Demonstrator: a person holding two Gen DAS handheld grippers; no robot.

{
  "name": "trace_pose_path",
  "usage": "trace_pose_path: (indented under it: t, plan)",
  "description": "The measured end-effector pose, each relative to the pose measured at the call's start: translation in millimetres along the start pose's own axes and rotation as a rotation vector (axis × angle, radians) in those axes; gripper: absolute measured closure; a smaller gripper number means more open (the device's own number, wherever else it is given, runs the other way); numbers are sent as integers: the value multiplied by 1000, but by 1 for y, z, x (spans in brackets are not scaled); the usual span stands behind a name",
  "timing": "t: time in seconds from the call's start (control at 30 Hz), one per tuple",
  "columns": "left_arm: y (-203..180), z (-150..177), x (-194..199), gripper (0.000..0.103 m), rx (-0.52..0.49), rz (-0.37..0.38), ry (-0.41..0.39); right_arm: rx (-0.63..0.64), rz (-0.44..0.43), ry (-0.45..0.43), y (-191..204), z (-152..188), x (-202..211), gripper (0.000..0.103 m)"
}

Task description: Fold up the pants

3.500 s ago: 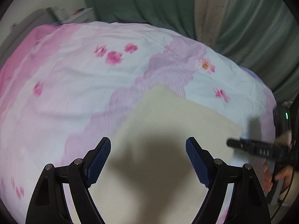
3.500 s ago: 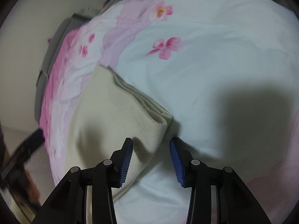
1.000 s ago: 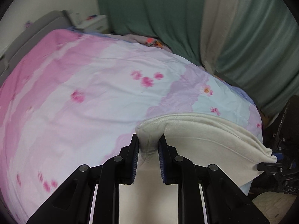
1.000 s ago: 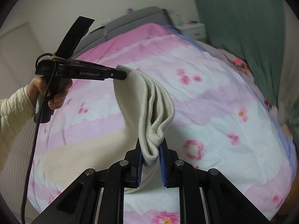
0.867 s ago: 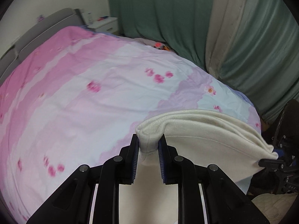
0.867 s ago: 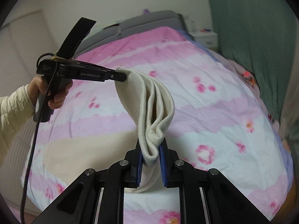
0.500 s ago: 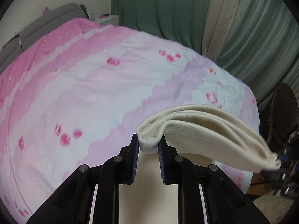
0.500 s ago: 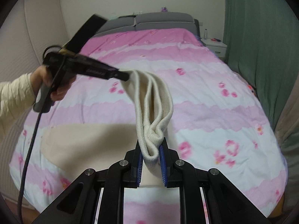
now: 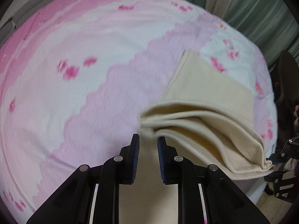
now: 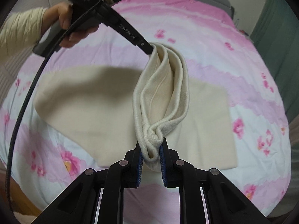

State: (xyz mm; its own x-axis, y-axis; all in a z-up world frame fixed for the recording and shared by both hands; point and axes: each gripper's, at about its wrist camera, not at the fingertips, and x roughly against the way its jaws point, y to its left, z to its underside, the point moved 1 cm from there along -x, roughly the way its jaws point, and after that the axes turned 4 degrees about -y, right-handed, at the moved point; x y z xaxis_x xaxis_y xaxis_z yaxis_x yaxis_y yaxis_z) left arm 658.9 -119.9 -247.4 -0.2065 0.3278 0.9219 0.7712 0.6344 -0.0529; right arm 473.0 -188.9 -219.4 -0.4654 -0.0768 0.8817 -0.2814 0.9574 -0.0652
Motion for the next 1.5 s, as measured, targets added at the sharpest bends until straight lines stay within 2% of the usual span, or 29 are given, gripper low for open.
trace_pose_path:
  t: [0.23,0.33,0.43,0.5,0.57,0.6,0.63,0.67,0.73,0.83,0.87,0.93,1.03,1.17,1.23,1.27,1.33,1.47,1.5]
  plan:
    - [26,48,-14,82,48,-78,63,85,18,103,47,18,-50,85]
    - [25,64,-5,80,130,-41,59,126,44,147,62,28,-66,84]
    - [11,79,4,73,184,-3,55,158,64,148,71,37,-67,82]
    - [3,84,5,58,206,15,45,189,71,137,77,42,-63,78]
    - [-2,86,6,56,236,31,29,219,39,138,85,48,-60,73]
    - [-3,86,7,56,261,46,22,231,-7,151,89,53,-58,73]
    - [-3,86,7,56,291,68,14,220,-94,173,92,57,-54,73]
    - [-2,86,7,56,321,84,2,192,-118,180,90,60,-49,73]
    - [5,85,5,53,410,132,-27,128,-104,158,83,61,-36,69]
    - [17,80,-4,52,536,186,-62,-52,-65,72,59,58,-14,58]
    - [21,77,-7,53,573,197,-79,-80,-49,55,53,56,-13,58]
    - [26,68,-16,53,629,205,-105,-102,-20,39,47,49,-21,58]
    - [32,60,-39,54,696,237,-85,-88,-14,47,48,40,-41,58]
    - [37,63,-61,60,795,248,-50,-86,-34,80,51,34,-63,58]
    - [38,66,-59,74,828,243,-73,-80,-30,94,50,33,-72,60]
    - [38,66,-55,85,822,227,-93,-81,-32,113,49,35,-77,70]
    - [34,66,-44,87,796,213,-144,-104,-72,130,46,38,-82,79]
    - [33,64,-17,96,745,189,-247,-121,-98,129,49,41,-81,84]
    - [36,63,-11,101,755,176,-279,-119,-104,127,50,40,-80,84]
